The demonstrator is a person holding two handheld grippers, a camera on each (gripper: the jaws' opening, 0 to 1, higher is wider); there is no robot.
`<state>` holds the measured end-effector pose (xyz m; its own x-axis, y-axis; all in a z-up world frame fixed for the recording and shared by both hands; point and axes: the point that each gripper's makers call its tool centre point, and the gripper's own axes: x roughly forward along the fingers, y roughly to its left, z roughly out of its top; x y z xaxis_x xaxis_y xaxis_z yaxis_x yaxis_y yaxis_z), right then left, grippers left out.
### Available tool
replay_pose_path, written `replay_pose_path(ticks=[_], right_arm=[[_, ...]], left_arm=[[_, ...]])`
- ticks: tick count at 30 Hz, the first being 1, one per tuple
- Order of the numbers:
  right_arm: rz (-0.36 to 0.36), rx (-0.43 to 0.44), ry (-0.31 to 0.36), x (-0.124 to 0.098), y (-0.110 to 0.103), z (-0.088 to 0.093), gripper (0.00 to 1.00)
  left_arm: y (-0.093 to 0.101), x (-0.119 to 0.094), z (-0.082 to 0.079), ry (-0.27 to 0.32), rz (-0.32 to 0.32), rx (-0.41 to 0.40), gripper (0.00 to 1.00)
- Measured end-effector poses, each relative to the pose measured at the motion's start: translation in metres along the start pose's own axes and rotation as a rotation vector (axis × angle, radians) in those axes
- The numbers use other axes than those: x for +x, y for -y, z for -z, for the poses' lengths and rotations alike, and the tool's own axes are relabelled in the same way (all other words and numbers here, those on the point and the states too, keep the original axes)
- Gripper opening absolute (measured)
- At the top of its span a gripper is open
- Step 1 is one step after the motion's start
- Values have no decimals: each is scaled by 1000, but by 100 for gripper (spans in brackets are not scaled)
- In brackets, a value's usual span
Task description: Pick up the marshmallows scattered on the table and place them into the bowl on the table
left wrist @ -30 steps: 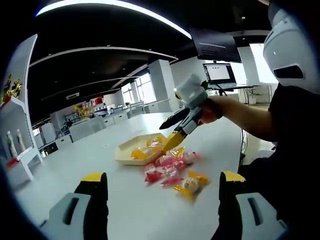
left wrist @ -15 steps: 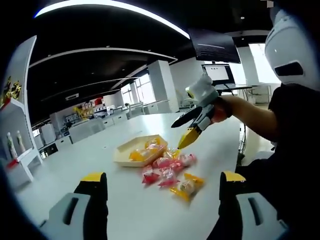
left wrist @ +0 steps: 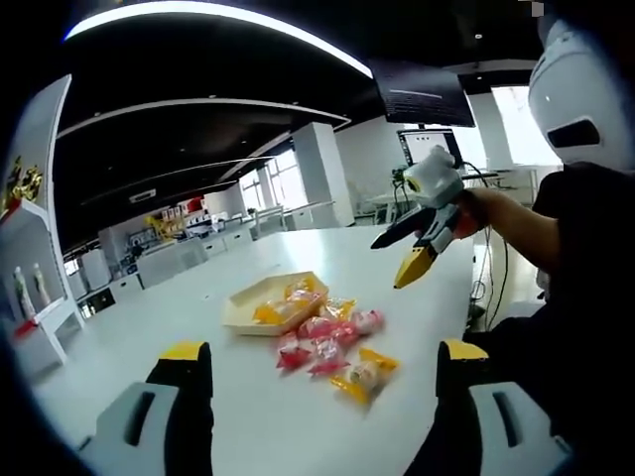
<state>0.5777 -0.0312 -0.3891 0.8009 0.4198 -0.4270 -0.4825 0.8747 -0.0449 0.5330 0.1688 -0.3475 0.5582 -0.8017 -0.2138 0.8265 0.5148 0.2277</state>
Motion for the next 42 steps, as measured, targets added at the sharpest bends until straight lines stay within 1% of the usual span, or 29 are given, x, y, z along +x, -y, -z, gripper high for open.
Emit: replay_pose_path(ticks=[3,7,11,16,19,22,24,28,32,35,37,38,42], right_arm=[[10,-2,-6,-9,2,3,97],[25,-9,0,-20,4,2,97],[25,-13,9,-30,2,1,97],[26,-20,1,-33,2,3,97],[25,-26,-8,-37,2,5,97],[32,-32,-10,-41,4,4,97],[40,-29,-8,-44,7,4,97],[56,-21,-5,-47,11,5,96],[63,-22,-5,-48,12,4,95],[60,-25,-2,-49,11,3,95],[58,-25,1,-49,10,2,95],[57,-25,1,-49,9,2,95],[53,-26,-2,-49,8,3,95]], left_arm=[[1,0,-2,11,-4,9,93],[-2,0,-4,17,-22,-11,95],[1,1,-3,13,-17,-9,95],[3,5,1,-2,-9,-8,95],[4,6,0,-3,2,-3,95],[4,7,-1,-6,8,-2,91],[3,7,-1,-1,2,-5,90],[3,10,1,-3,-1,-2,90],[7,16,7,-15,10,-2,90],[7,20,8,-17,3,-5,89],[1,22,7,0,-35,-7,86],[0,23,7,2,-44,-10,85],[-2,26,12,-3,-43,-62,85]])
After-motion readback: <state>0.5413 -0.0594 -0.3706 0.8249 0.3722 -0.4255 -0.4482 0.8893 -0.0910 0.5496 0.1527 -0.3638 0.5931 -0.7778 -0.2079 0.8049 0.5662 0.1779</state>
